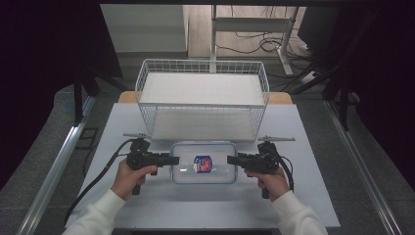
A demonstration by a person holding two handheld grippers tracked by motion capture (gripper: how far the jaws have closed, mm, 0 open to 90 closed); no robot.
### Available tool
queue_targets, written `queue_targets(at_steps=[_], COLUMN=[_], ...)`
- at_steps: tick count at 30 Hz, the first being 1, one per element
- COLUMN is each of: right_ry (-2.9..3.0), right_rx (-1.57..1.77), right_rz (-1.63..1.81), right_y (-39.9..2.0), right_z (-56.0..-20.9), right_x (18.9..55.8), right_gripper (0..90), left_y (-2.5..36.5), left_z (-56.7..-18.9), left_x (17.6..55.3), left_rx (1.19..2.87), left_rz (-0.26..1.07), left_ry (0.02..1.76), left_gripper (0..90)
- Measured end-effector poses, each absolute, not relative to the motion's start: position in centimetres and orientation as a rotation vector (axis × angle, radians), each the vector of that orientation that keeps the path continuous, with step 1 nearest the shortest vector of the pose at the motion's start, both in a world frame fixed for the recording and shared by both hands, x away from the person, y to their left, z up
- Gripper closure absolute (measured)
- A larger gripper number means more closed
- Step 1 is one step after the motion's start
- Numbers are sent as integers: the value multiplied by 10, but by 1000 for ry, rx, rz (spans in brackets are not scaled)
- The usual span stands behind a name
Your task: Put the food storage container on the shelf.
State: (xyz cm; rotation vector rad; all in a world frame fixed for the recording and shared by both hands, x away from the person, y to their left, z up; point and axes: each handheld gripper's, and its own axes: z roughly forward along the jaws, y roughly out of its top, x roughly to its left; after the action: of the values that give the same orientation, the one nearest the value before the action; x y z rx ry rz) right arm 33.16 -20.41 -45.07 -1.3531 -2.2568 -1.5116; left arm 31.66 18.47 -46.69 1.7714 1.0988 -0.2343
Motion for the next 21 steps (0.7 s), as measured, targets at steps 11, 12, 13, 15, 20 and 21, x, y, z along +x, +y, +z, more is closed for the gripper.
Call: queue_targets(at_steps=[11, 12, 13, 15, 20, 21], right_ry=[-2271, -2273, -2275, -2283, -2285, -2283], right_rx=[-1331, -1329, -1327, -1324, -1332, -1335], right_rz=[-1539, -1539, -1538, -1536, -1536, -1538], right_y=[-201, -200, -200, -199, -198, -197], right_z=[-445, -445, -446, -447, -449, -450], right_x=[352, 354, 356, 360, 371, 373], right_gripper=[505, 505, 505, 504, 504, 503], left_y=[188, 189, 189, 189, 190, 190], left_z=[-460, -460, -460, -461, -464, -464], left_x=[334, 336, 338, 343, 355, 357], left_rx=[1770, 1768, 1773, 1776, 1783, 1779], left_rz=[-198, -196, -194, -194, -191, -190], left_ry=[1082, 1083, 1082, 1082, 1075, 1075], left_gripper=[515, 514, 515, 514, 514, 514])
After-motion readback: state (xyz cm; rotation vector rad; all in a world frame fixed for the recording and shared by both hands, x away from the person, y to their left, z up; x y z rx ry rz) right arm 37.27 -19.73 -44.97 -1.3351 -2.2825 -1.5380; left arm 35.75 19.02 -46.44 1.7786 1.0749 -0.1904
